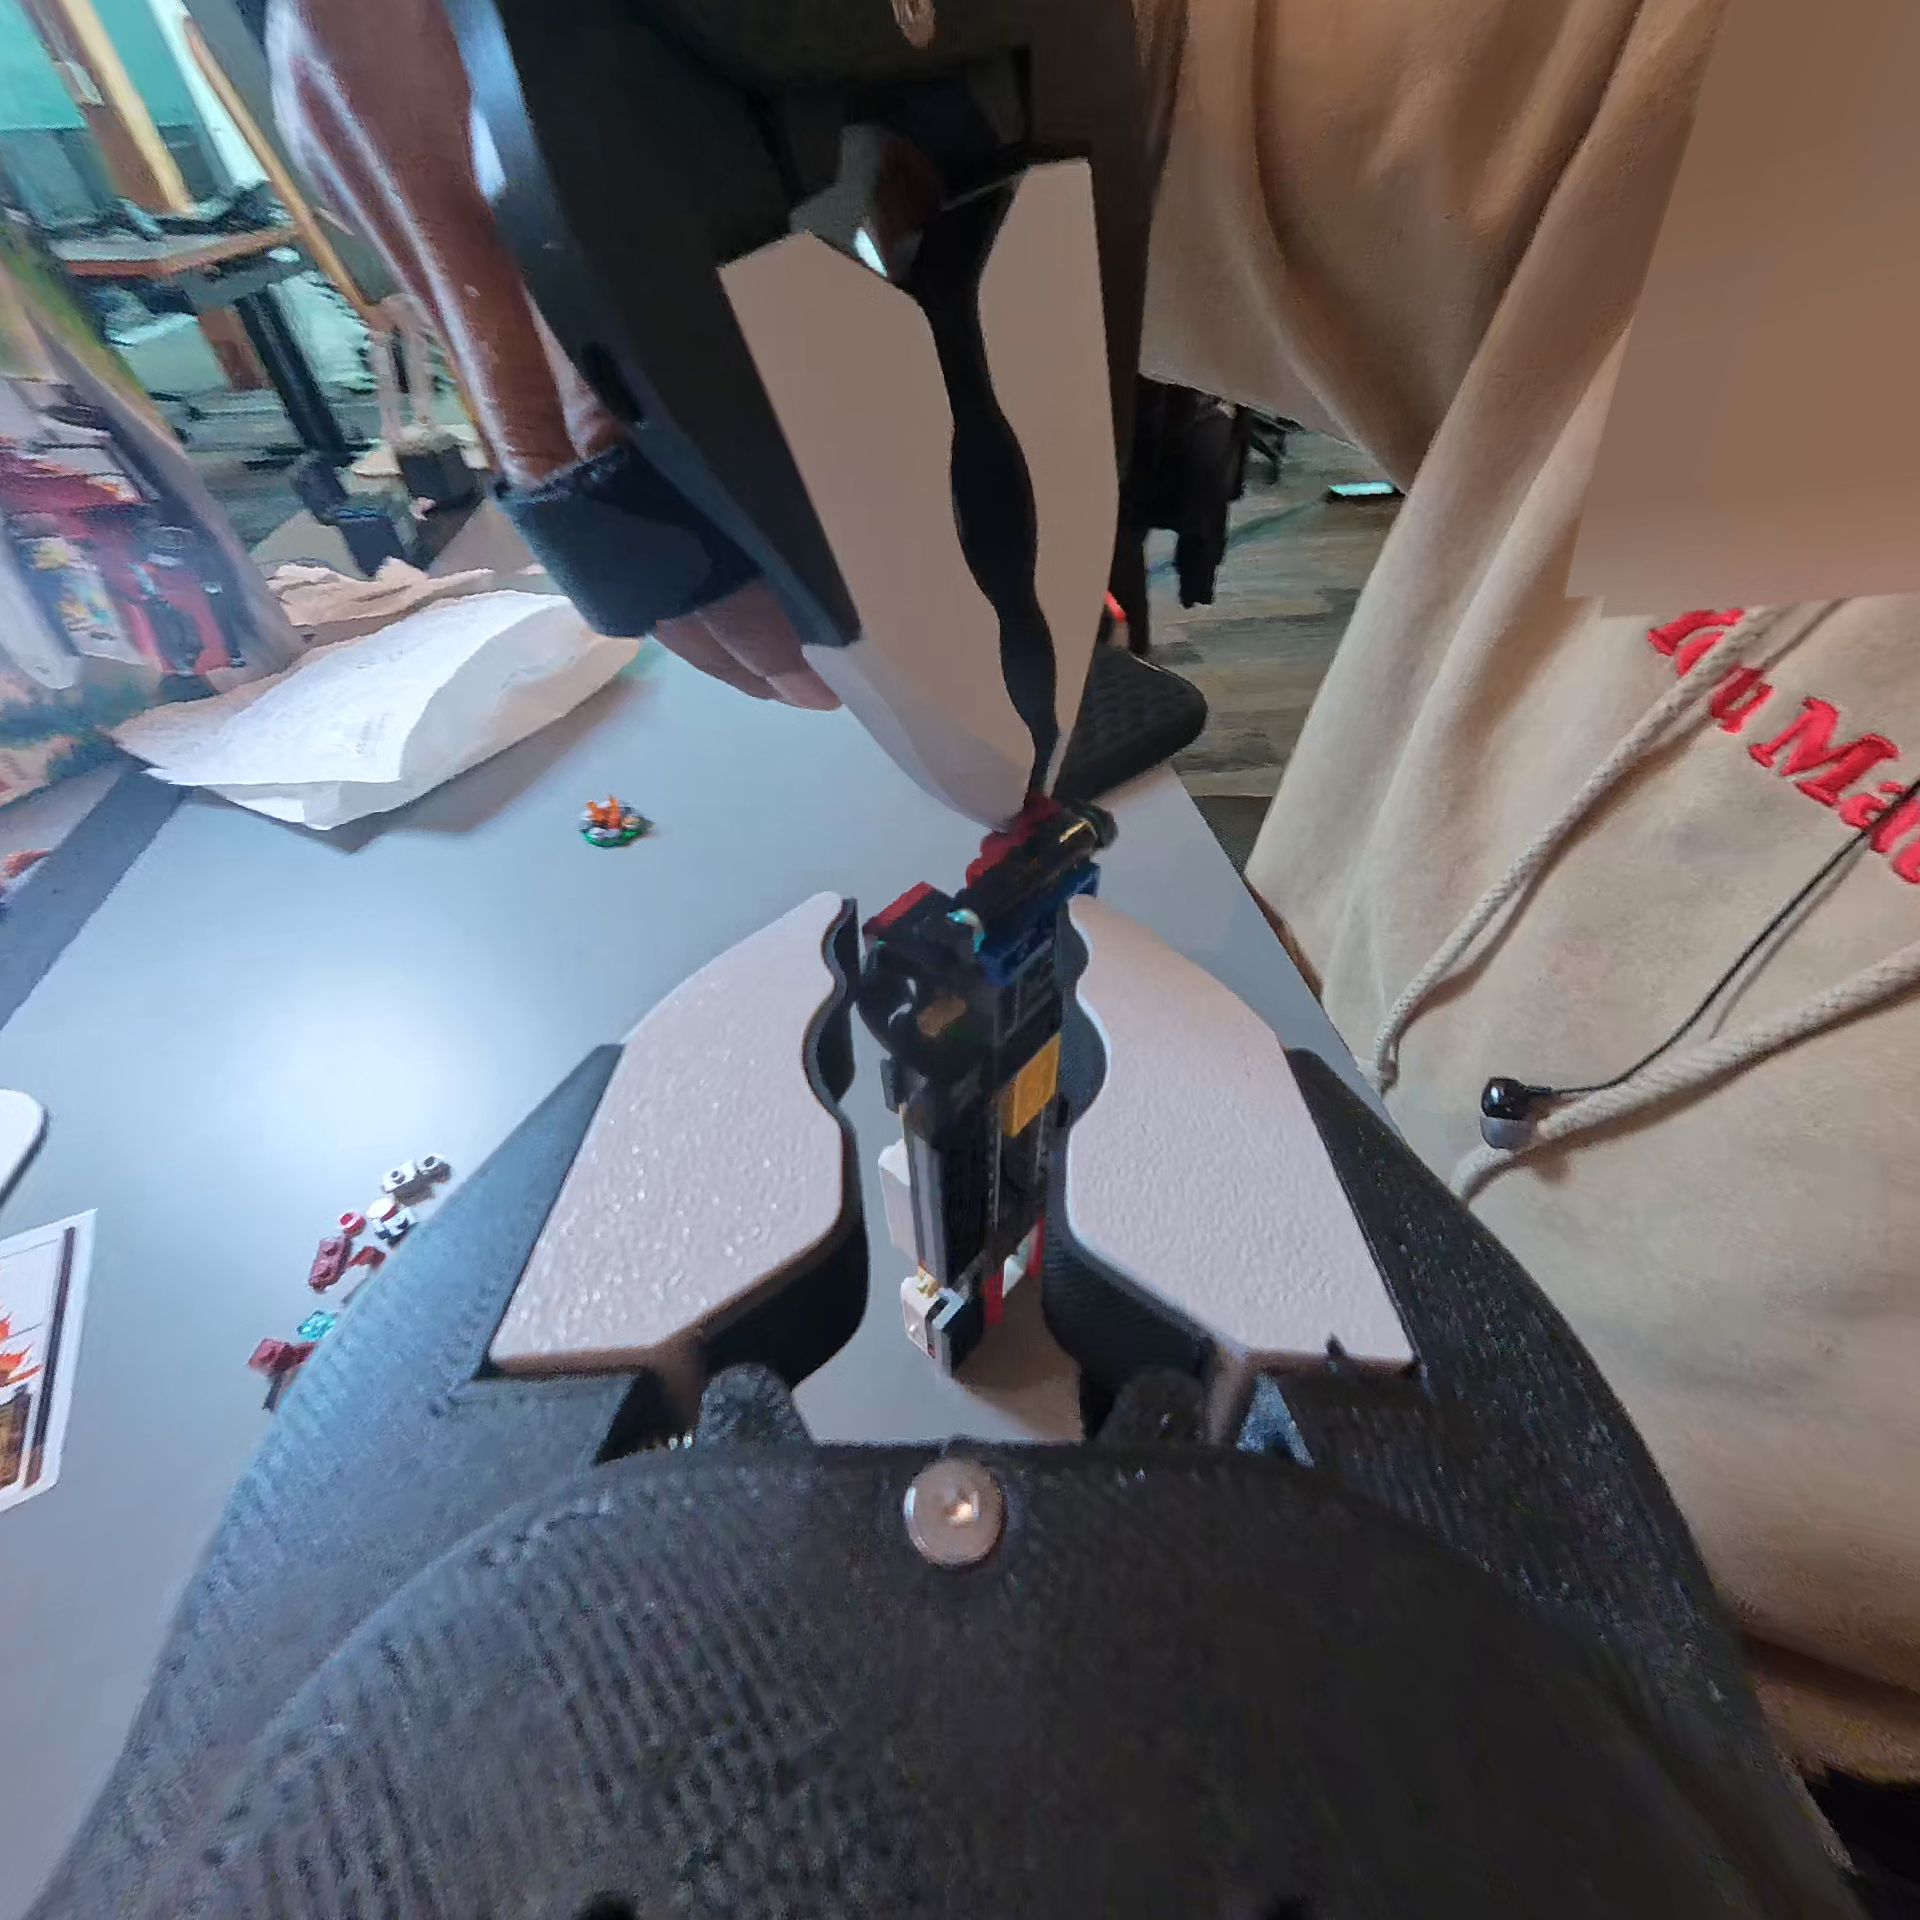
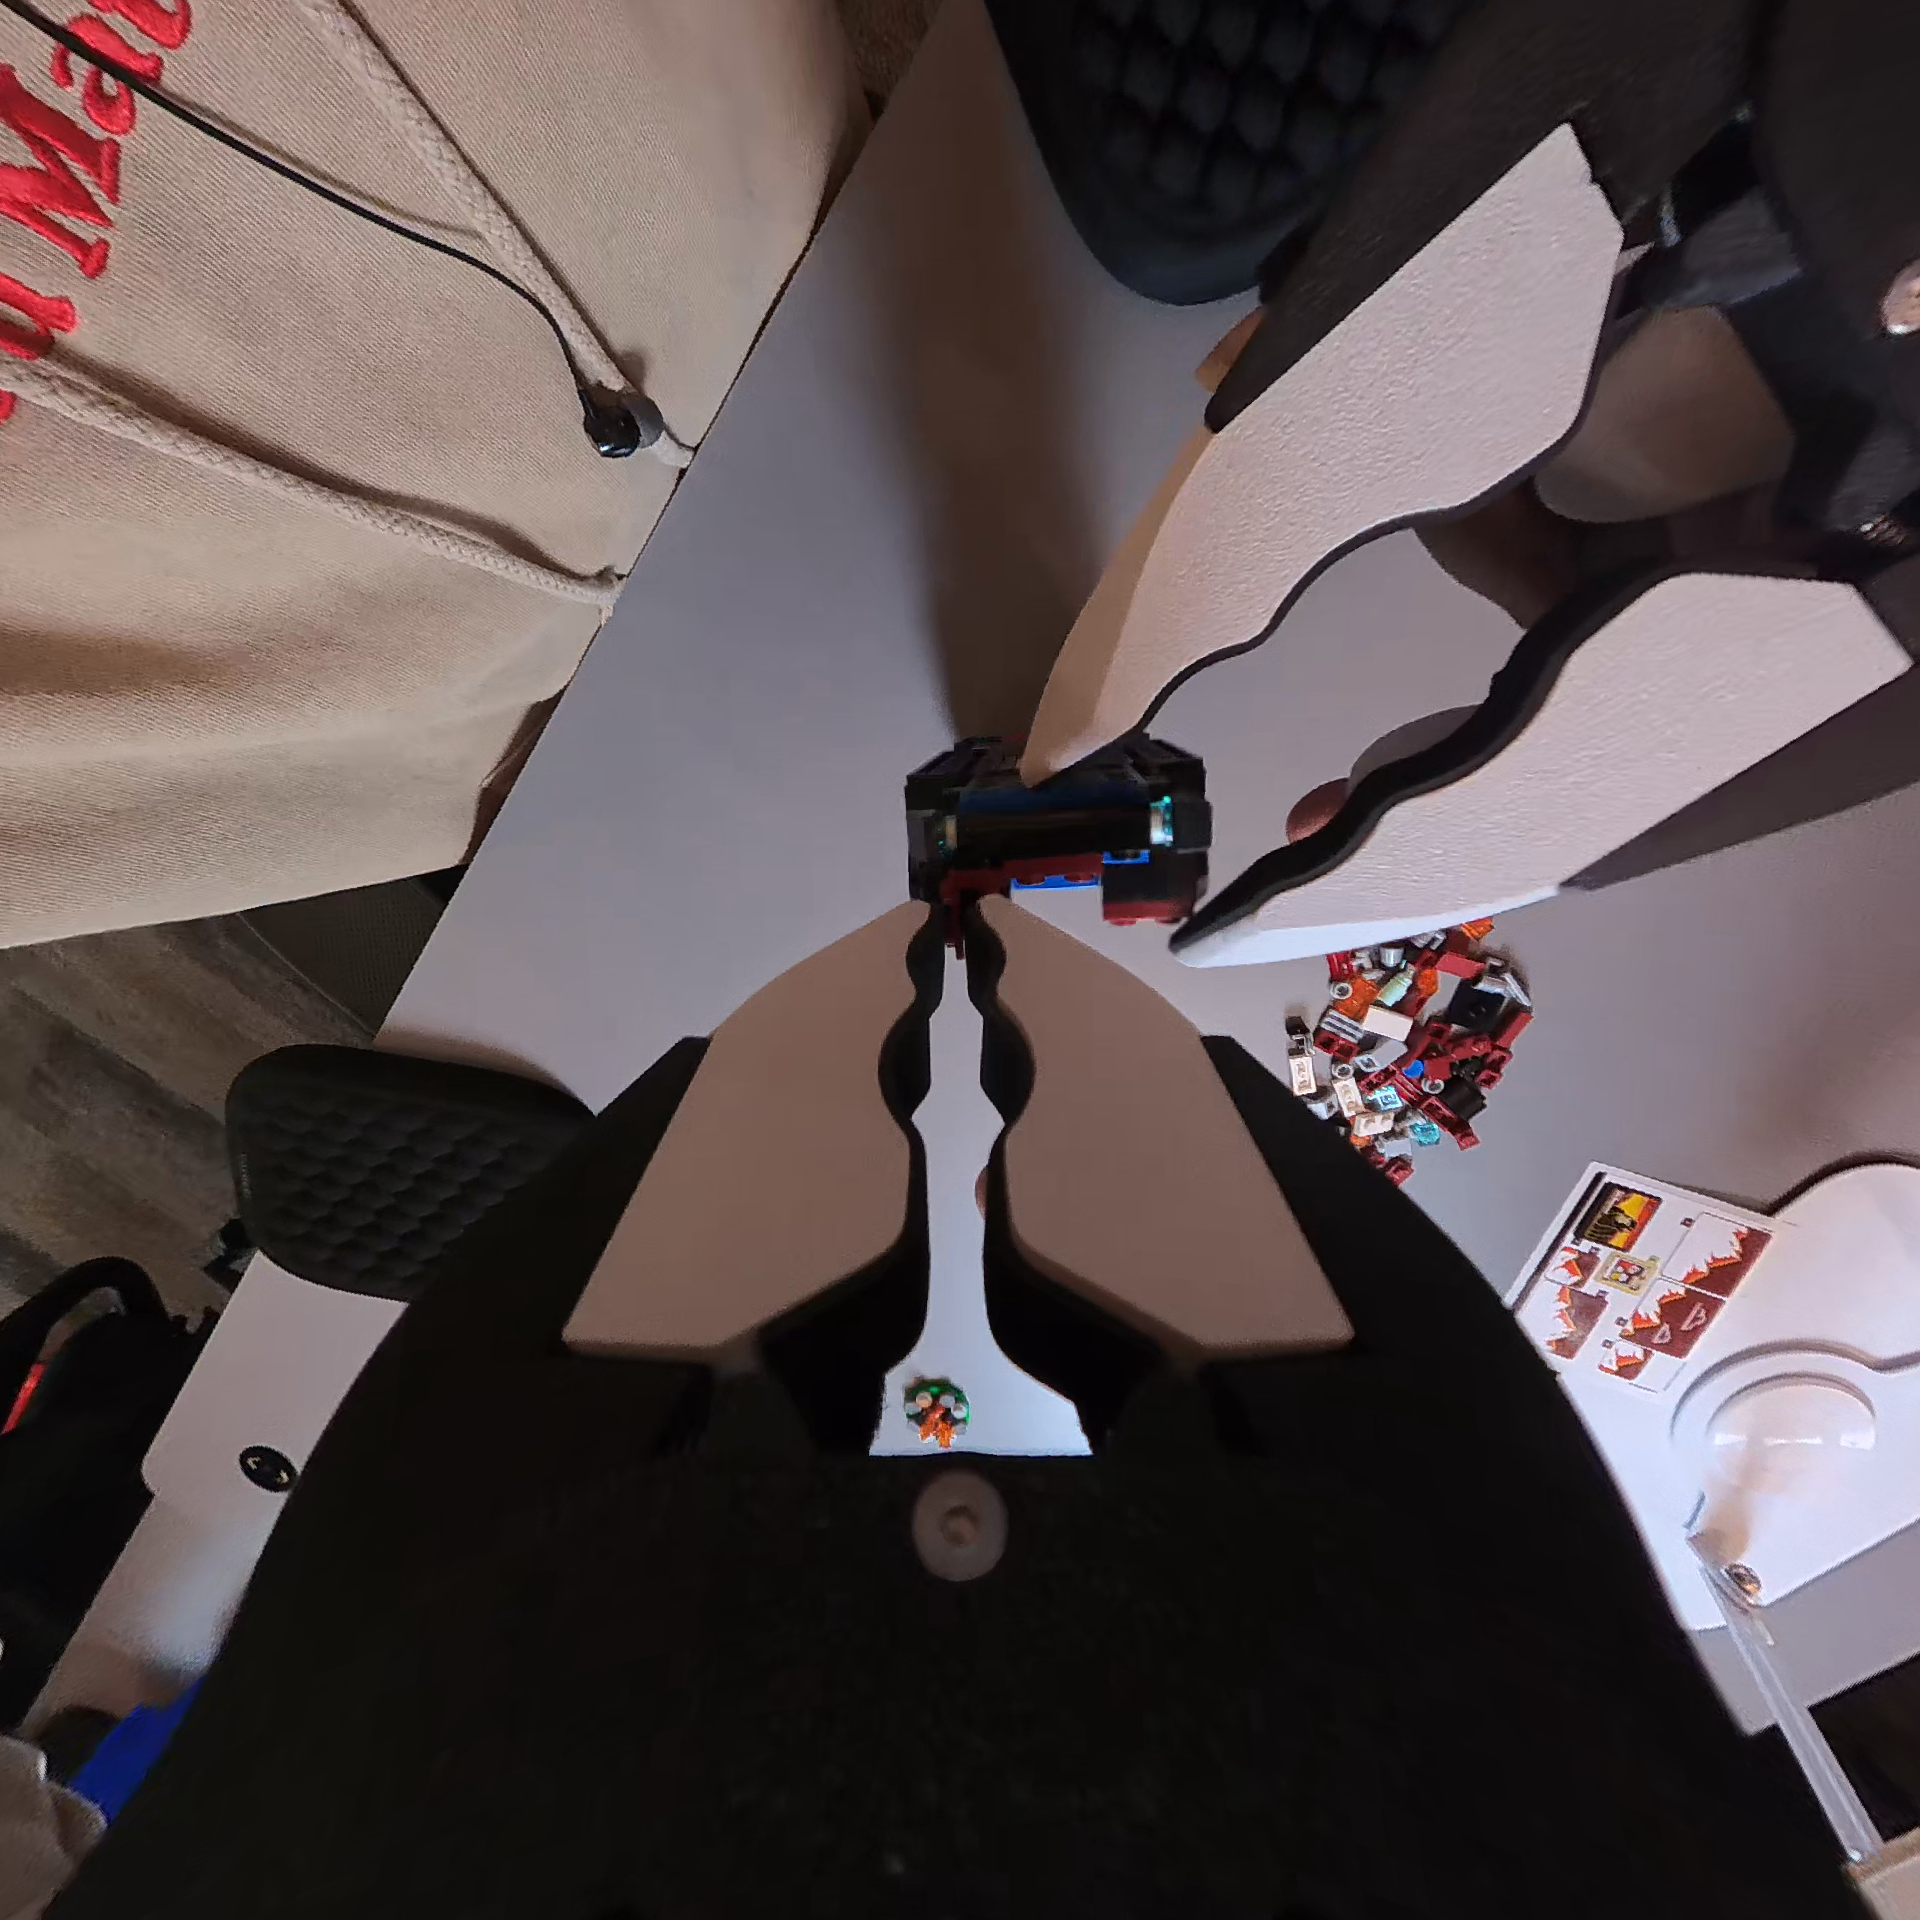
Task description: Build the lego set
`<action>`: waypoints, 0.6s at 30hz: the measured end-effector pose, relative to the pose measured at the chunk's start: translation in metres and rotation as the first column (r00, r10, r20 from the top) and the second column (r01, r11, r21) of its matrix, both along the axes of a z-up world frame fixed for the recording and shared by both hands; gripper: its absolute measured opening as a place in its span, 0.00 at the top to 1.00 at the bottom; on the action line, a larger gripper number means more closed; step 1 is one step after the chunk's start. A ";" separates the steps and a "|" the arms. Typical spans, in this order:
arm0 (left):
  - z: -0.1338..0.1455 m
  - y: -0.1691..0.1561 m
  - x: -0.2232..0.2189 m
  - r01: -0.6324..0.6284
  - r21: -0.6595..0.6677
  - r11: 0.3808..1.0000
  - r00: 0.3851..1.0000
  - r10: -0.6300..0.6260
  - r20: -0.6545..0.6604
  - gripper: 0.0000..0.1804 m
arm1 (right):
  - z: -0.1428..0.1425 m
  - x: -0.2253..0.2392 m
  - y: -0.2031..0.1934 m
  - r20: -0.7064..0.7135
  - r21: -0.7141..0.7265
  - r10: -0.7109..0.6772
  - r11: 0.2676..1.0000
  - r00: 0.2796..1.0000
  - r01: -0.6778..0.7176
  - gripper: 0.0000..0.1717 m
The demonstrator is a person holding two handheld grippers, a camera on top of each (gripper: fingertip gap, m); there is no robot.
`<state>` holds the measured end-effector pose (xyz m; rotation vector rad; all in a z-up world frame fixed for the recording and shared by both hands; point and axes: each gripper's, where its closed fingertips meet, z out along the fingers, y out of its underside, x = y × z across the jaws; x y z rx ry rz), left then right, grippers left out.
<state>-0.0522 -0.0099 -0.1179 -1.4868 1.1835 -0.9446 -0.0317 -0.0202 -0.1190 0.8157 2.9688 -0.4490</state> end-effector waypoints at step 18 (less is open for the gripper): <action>0.002 -0.002 0.005 -0.064 -0.073 0.995 0.994 0.070 0.081 0.76 | 0.000 0.000 -0.003 -0.026 -0.005 -0.080 0.997 0.996 0.080 0.98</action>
